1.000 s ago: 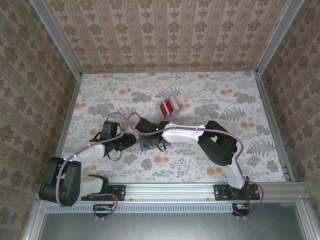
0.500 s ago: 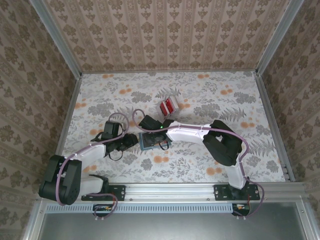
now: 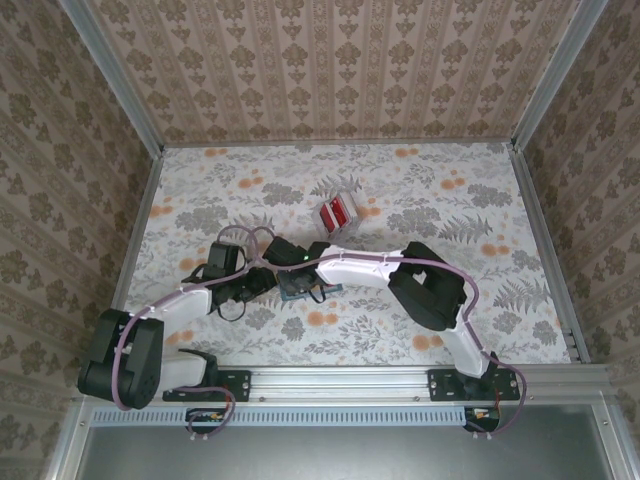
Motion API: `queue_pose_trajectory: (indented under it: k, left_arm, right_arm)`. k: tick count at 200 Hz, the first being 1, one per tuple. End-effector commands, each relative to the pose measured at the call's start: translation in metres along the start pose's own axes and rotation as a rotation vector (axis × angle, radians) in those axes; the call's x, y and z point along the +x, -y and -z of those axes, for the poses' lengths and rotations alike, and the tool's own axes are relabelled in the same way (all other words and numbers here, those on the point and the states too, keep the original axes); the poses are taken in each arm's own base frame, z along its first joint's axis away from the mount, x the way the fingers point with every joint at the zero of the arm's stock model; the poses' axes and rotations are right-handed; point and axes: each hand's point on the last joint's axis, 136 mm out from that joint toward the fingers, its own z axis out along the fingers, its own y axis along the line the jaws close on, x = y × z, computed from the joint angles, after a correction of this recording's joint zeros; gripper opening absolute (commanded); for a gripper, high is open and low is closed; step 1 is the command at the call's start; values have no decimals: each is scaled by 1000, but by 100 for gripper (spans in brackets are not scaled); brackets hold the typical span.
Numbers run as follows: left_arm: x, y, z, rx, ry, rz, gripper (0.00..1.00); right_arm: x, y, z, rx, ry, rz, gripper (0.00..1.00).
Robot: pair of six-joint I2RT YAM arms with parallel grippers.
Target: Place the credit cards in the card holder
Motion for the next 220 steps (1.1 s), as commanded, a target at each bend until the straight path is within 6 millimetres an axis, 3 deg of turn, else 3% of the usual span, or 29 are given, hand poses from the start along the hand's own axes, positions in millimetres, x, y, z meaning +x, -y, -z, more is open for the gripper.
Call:
queue_pose_trajectory:
  k: [1,46,86,176,220]
  left_arm:
    - [2,1,-2,5,-4,-4,34]
    - [1,2,-3,8,-4,-2,34]
    - [0,3,-3,10,-5,-4,35]
    - [1,3,-2,7,-6,-4,34]
    - [0,4,-1,10,-2,-6,34]
  right_arm:
    - [11,12,-6,89,-44,41,35]
    - [18,16,-11,116,-67,57,42]
    - [23,13,-16,110,-80,58,21]
    - [3,4,2,-3,-14,0,0]
    - [-6,3,17,-109,34,-71,0]
